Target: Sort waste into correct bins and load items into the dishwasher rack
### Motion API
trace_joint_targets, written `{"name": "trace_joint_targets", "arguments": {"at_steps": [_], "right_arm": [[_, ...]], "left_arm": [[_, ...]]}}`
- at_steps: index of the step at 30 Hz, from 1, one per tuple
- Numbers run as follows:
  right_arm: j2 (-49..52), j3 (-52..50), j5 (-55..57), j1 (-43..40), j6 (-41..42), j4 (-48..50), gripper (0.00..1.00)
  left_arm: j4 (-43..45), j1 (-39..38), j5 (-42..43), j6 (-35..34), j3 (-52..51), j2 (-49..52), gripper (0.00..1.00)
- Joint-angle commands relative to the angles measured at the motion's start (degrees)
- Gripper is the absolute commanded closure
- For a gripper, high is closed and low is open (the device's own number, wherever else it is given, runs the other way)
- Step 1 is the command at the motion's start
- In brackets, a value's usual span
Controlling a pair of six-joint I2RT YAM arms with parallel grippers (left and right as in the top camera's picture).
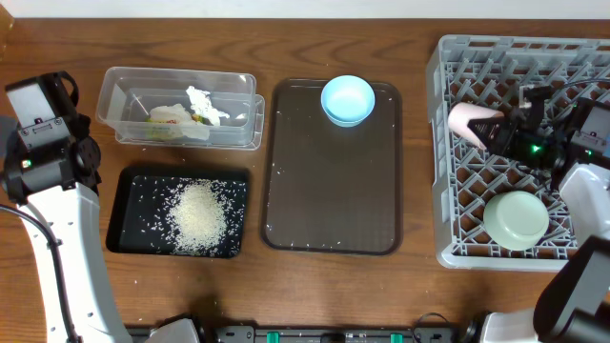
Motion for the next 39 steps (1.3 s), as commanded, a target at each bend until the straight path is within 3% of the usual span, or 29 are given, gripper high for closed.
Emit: {"name": "trace_joint_targets", "arguments": {"at_steps": [1,21,39], "right_arm": [[3.5,-0.5,-6.88,-0.63,2.29,0.17,0.99],[6.58,-0.48,7.17,-8.96,2.54,-9.81,0.98],[6.6,-0.48,16.5,-9.03,2.1,-5.75,0.94]], "left_arm": [[-0.2,0.26,-0.09,-0.26,0.2,0.13,0.05],[-0.2,0.26,-0.09,-0.24,0.2,0.13,0.05],[-0.2,0.26,-0.11,-0.24,0.2,0.13,0.05]]}}
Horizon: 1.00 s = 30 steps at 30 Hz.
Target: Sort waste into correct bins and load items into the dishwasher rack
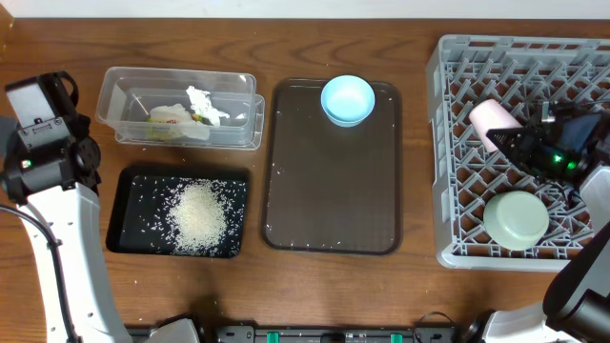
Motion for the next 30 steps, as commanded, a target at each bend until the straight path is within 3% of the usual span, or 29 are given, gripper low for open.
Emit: {"name": "trace_joint_targets", "arguments": {"at_steps": [1,9,21,30], "right_arm": [[2.71,-1.49,18.43,-1.05,0.76,0.87,0.94],[2.29,-1.44,18.38,-1.05,1.46,-0.55,0.94],[-6.12,-1.05,21.99,-1.07,4.15,-5.53,0.81],[-21.27,0.83,26.99,-0.94,8.59,-11.17,0.48]], "left_arm": [[-0.2,0.26,-0.09,-0.26,0.2,0.13,0.05],[-0.2,0.26,-0.09,-0.26,0.2,0.13,0.05],[-0.2,0.26,-0.09,-0.26,0.2,0.13,0.05],[-0.2,0.26,-0.09,-0.26,0.2,0.13,0.05]]}}
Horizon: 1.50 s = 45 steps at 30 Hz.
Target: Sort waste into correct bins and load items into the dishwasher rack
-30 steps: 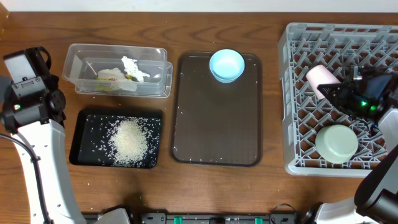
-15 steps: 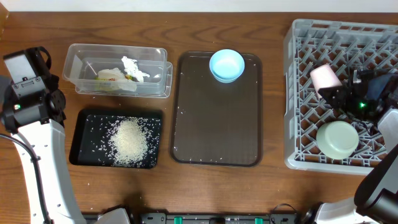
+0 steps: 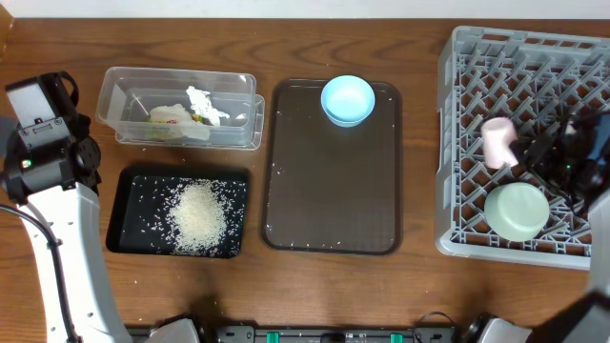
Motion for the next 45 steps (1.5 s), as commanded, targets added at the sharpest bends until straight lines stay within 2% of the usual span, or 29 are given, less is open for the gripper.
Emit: {"name": "trace_joint_targets", "arguments": {"at_steps": [1,3,5,9,10,14,19,24,29,32,34,36,45], "right_arm": [[-5.64,1.49,2.4,-0.46,2.6,-0.11,0.48],[-8.13,1.49,2.49,0.33,2.82,1.07,0.49],[-9.07,1.49,2.64,1.79,2.84,3.21,0.58],[-8.07,1.49,9.57,6.36,4.11,6.16,0.91],[-7.52,1.49,12.24,7.65,4.11,6.64,0.96],[-3.87,1.49,22.25,13.2,5.18,7.34,0.99],[-0.02,1.49,21.75,17.9,4.85,7.37,0.99],[0.46,1.49,22.16,25.27,3.89,7.48,0.9],[0.72,1.46,40.44,30.36,11.02,3.56,0.83],[1.51,1.44,40.85,30.73,11.34,2.49,0.64],[2.34,1.44,40.74,30.84,11.34,1.6,0.44],[3.45,1.44,40.74,30.82,11.34,1.18,0.34],[9.07,1.44,35.6,31.52,10.62,4.17,0.32]], "left_arm": [[-0.2,0.26,-0.09,-0.26,0.2,0.13,0.05],[-0.2,0.26,-0.09,-0.28,0.2,0.13,0.05],[-0.2,0.26,-0.09,-0.26,0.2,0.13,0.05],[-0.2,0.26,-0.09,-0.28,0.2,0.13,0.05],[-0.2,0.26,-0.09,-0.26,0.2,0.13,0.05],[-0.2,0.26,-0.09,-0.26,0.2,0.13,0.05],[-0.2,0.26,-0.09,-0.26,0.2,0.13,0.05],[-0.2,0.26,-0.09,-0.26,0.2,0.13,0.05],[-0.2,0.26,-0.09,-0.28,0.2,0.13,0.05],[-0.2,0.26,-0.09,-0.28,0.2,0.13,0.05],[-0.2,0.26,-0.09,-0.26,0.2,0.13,0.05],[-0.2,0.26,-0.09,-0.28,0.2,0.13,0.05],[-0.2,0.26,-0.09,-0.28,0.2,0.13,0.05]]}}
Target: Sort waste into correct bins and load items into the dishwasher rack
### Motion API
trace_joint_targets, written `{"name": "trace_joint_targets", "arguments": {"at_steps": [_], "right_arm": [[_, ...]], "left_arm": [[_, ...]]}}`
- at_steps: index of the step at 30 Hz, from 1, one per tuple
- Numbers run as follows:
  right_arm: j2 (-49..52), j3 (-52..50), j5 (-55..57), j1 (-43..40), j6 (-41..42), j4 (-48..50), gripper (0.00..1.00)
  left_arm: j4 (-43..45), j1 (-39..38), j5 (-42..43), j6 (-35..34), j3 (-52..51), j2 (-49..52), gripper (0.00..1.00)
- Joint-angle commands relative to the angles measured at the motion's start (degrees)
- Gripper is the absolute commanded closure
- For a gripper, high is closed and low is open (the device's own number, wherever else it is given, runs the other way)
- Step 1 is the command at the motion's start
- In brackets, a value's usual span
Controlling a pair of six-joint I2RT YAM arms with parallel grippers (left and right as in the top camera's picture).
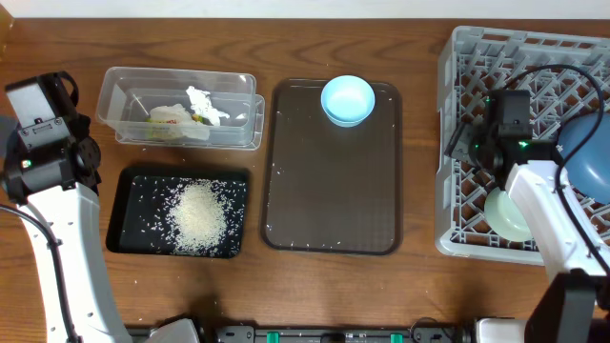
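A light blue bowl sits at the far edge of the brown tray. In the grey dishwasher rack lies a pale green bowl, half covered by my right arm. My right gripper hangs over the rack's left part, pointing left; its fingers are dark and blurred, so their state is unclear. The pink cup is hidden. My left arm stands at the left table edge, with its fingers not showing.
A clear plastic container with crumpled wrappers and scraps stands at the back left. In front of it a black tray holds a heap of rice. Loose grains lie on the brown tray.
My right arm has swung left over the rack's left part and now covers the spot where the pink cup stood. The cup is out of sight. The left arm has not moved.
My right gripper held the pink cup on its side over the rack's left part, then further right. By 1.5 s ago the rack had shifted slightly and the cup stood beside the green bowl. Now the arm covers that spot.
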Motion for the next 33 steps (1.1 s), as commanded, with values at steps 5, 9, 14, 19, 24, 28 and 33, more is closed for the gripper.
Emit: {"name": "trace_joint_targets", "arguments": {"at_steps": [5,9,14,19,24,28,33], "right_arm": [[3.32,0.74,-1.97,3.19,-0.63,1.05,0.33],[3.37,0.74,-1.99,4.74,-0.63,1.27,0.37],[3.37,0.74,-1.66,6.51,-0.63,1.62,0.39],[3.54,0.68,2.89,6.95,-0.61,-0.2,0.42],[3.58,0.66,4.66,6.95,-2.12,-1.2,0.51],[3.58,0.66,2.21,6.95,-2.12,-1.25,0.77],[3.58,0.66,-0.11,6.97,-3.76,-1.38,0.85]], "left_arm": [[-0.2,0.26,-0.09,-0.26,0.2,0.13,0.05],[-0.2,0.26,-0.09,-0.24,0.2,0.13,0.05],[-0.2,0.26,-0.09,-0.26,0.2,0.13,0.05],[-0.2,0.26,-0.09,-0.24,0.2,0.13,0.05],[-0.2,0.26,-0.09,-0.24,0.2,0.13,0.05],[-0.2,0.26,-0.09,-0.26,0.2,0.13,0.05],[-0.2,0.26,-0.09,-0.24,0.2,0.13,0.05]]}}
